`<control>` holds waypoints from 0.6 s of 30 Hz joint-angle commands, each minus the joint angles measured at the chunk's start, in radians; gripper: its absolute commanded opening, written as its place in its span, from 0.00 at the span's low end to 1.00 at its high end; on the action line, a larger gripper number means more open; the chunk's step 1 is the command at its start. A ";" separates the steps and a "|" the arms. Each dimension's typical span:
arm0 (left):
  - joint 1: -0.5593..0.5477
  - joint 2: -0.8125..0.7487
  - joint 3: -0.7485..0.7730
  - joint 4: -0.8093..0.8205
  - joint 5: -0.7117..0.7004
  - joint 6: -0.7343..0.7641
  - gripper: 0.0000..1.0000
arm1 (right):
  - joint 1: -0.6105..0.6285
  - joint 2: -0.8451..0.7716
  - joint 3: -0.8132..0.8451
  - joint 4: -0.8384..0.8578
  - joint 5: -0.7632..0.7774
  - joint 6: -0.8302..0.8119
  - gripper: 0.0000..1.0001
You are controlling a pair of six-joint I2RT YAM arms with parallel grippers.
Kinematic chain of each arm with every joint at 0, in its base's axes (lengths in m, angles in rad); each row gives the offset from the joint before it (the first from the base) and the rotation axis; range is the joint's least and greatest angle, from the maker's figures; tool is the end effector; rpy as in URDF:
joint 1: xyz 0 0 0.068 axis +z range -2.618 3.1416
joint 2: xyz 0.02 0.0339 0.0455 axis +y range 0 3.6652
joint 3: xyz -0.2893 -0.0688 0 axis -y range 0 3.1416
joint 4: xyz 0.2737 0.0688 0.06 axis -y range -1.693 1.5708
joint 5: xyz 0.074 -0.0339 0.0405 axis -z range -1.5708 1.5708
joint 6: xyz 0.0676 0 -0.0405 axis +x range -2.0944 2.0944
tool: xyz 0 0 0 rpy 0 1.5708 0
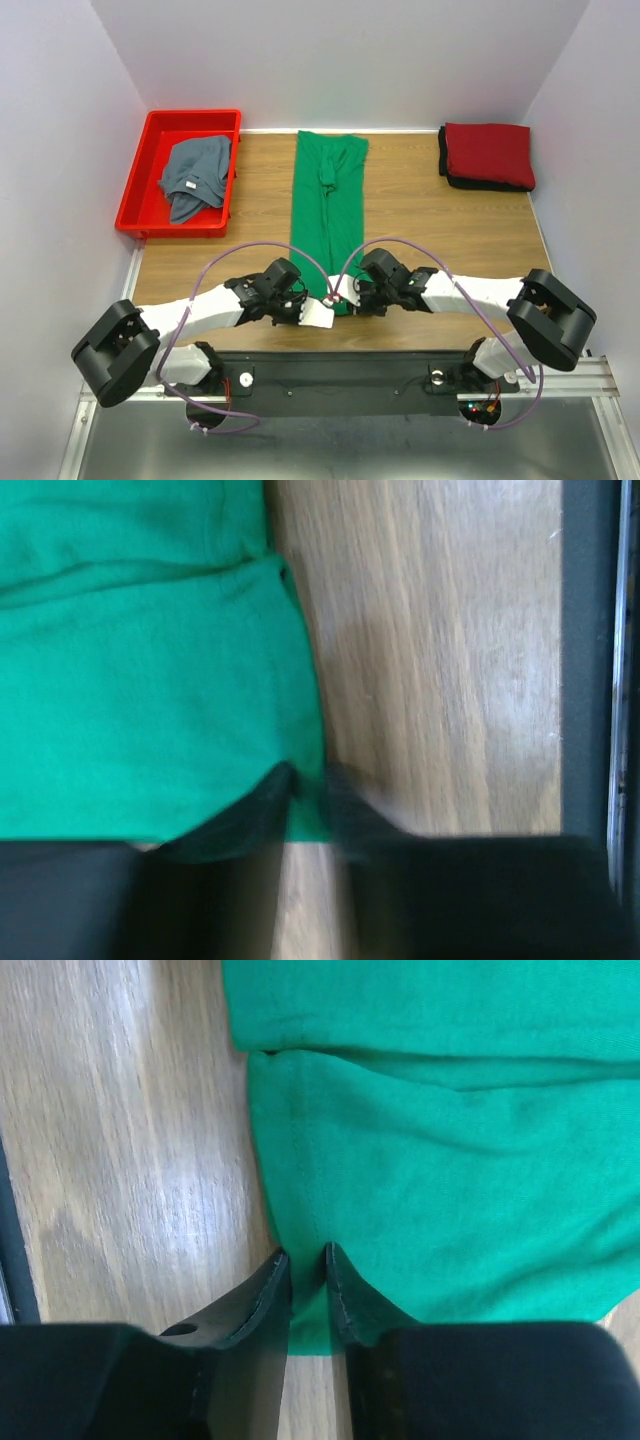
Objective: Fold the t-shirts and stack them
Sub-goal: Fold the tshirt
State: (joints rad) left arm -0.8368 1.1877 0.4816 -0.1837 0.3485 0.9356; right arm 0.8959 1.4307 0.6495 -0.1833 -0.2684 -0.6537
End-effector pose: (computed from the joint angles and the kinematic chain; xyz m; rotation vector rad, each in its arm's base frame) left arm 0.1474 -0.1979 0.1430 1.9704 1.4135 -0.3832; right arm 0.1706 0.2419 0.1355 -1.8523 1.7387 0.4361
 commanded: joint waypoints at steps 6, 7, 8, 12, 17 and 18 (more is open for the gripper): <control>-0.001 -0.023 0.025 -0.052 0.001 -0.021 0.00 | 0.012 -0.010 -0.004 -0.054 0.012 0.040 0.02; -0.001 -0.057 0.028 -0.080 0.018 -0.021 0.00 | 0.011 -0.024 0.010 -0.067 0.006 0.043 0.01; -0.001 -0.069 0.041 -0.098 0.027 -0.024 0.00 | 0.012 -0.035 0.019 -0.094 0.000 0.049 0.01; -0.001 -0.126 0.092 -0.192 0.079 -0.035 0.00 | 0.026 -0.090 0.062 -0.182 -0.035 0.066 0.01; -0.001 -0.220 0.146 -0.292 0.153 -0.052 0.00 | 0.048 -0.173 0.117 -0.266 -0.083 0.106 0.01; -0.001 -0.227 0.162 -0.302 0.152 -0.049 0.00 | 0.049 -0.177 0.139 -0.287 -0.080 0.121 0.00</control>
State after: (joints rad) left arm -0.8375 1.0206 0.5785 -0.3801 0.4339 0.9039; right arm 0.9295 1.3071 0.7136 -0.3820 -0.3073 -0.5835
